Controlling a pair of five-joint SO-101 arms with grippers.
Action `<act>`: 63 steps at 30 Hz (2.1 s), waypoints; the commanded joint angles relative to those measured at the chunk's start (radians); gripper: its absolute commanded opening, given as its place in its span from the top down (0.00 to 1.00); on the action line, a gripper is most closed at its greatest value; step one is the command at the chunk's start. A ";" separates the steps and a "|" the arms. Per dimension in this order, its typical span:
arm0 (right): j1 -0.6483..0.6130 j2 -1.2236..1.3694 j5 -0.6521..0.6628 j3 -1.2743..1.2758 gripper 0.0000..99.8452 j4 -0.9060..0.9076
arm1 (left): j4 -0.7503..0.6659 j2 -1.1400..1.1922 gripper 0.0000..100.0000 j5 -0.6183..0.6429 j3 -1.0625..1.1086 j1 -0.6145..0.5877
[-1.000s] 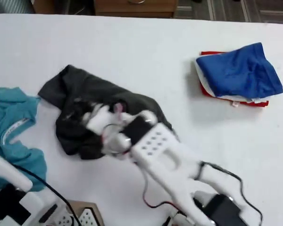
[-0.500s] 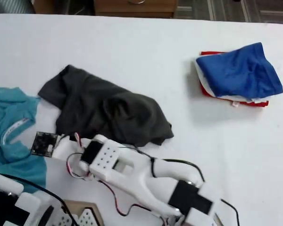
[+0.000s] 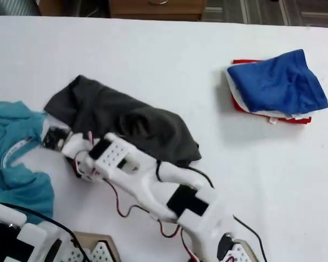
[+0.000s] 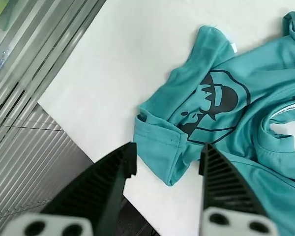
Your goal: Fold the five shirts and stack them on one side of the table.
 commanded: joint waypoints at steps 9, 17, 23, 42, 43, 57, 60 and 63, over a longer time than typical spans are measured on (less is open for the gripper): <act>0.283 -0.325 0.003 -0.173 0.98 0.289 | -0.158 -0.023 0.77 -0.002 0.262 0.075; 0.573 -0.621 0.023 -0.173 0.98 0.464 | -0.189 -0.025 0.77 0.000 0.344 0.221; 0.828 -0.829 0.186 -0.173 0.98 0.596 | -0.189 -0.025 0.77 0.052 0.340 0.334; 1.245 -1.230 0.419 0.068 0.98 0.697 | -0.189 -0.023 0.77 0.183 0.401 0.644; 1.248 -1.239 0.416 0.094 0.98 0.697 | -0.190 -0.021 0.77 0.183 0.423 0.667; 1.615 -1.294 0.419 0.496 0.98 0.424 | -0.345 -0.021 0.77 0.183 0.731 0.875; 1.636 -1.296 0.413 0.494 0.98 0.424 | -0.384 -0.021 0.77 0.183 0.792 0.933; 1.699 -1.296 0.396 0.493 0.98 0.423 | -0.425 -0.021 0.77 0.184 0.835 0.944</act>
